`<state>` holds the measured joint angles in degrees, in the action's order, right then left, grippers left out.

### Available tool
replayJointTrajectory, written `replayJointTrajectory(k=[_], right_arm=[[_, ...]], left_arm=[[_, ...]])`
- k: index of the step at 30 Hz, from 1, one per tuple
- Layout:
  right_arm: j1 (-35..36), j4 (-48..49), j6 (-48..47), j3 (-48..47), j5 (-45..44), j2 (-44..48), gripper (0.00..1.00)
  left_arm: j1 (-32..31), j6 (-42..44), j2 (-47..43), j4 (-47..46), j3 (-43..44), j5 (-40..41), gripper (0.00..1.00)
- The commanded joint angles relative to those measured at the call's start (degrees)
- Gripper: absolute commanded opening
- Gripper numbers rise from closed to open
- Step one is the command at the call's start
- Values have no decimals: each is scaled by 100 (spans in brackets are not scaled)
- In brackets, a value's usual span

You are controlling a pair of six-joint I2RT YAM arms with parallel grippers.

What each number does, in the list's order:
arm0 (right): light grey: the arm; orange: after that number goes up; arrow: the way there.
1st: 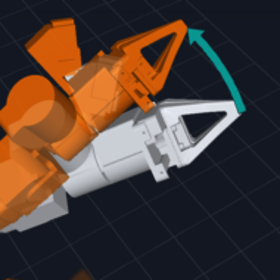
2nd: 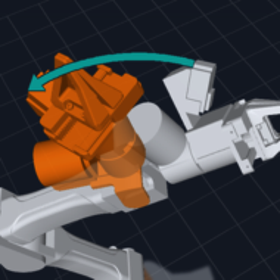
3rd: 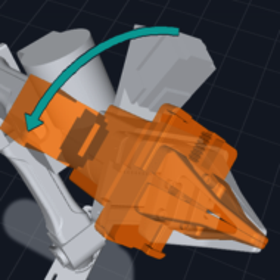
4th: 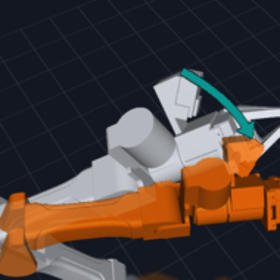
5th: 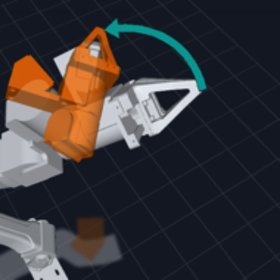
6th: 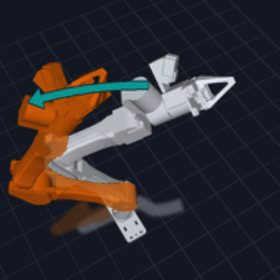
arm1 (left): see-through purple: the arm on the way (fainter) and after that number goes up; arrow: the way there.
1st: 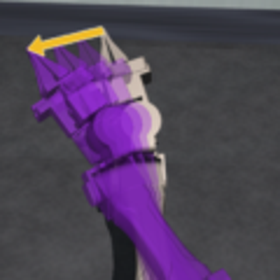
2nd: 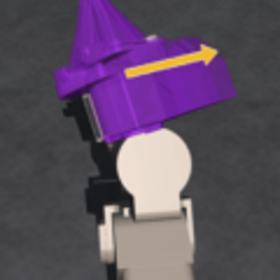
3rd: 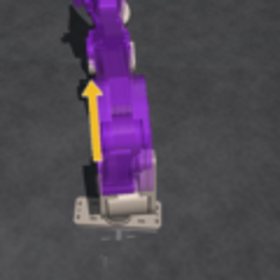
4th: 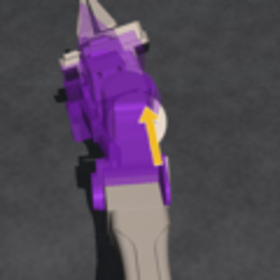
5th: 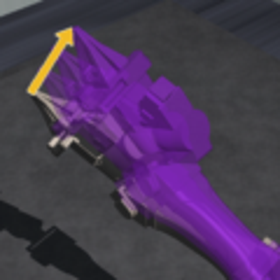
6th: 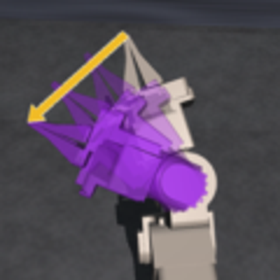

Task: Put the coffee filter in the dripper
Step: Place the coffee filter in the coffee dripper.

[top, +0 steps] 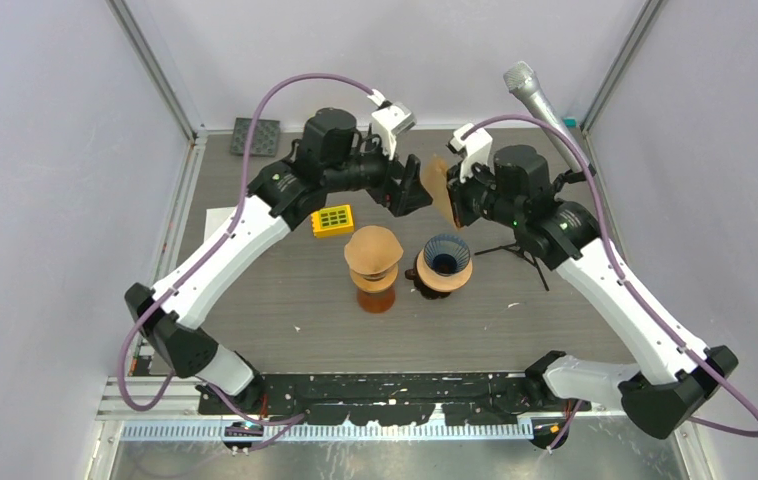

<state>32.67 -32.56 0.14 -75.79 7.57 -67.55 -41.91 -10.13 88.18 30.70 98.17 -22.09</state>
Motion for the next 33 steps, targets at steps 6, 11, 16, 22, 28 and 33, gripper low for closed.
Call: replayJointTrajectory(k=[6,11,16,22,28,33], right_arm=[[20,-15,-986,95,1648,572,0],[15,-161,-990,-33,1968,637,0],[12,-278,-912,-179,2293,679,0],[-13,-295,-836,-199,2455,710,0],[-15,-299,-812,-249,2493,687,0],[-28,-312,-823,-290,2502,658,0]], left_arm=[[43,2636,-666,461,-89,-1580,76],[43,3096,-526,933,-29,-1860,65],[43,3306,-368,1115,13,-1915,50],[43,3363,-346,1204,-51,-2093,27],[43,3510,-411,1367,-161,-2060,20],[43,3615,-408,1498,-167,-2040,0]])
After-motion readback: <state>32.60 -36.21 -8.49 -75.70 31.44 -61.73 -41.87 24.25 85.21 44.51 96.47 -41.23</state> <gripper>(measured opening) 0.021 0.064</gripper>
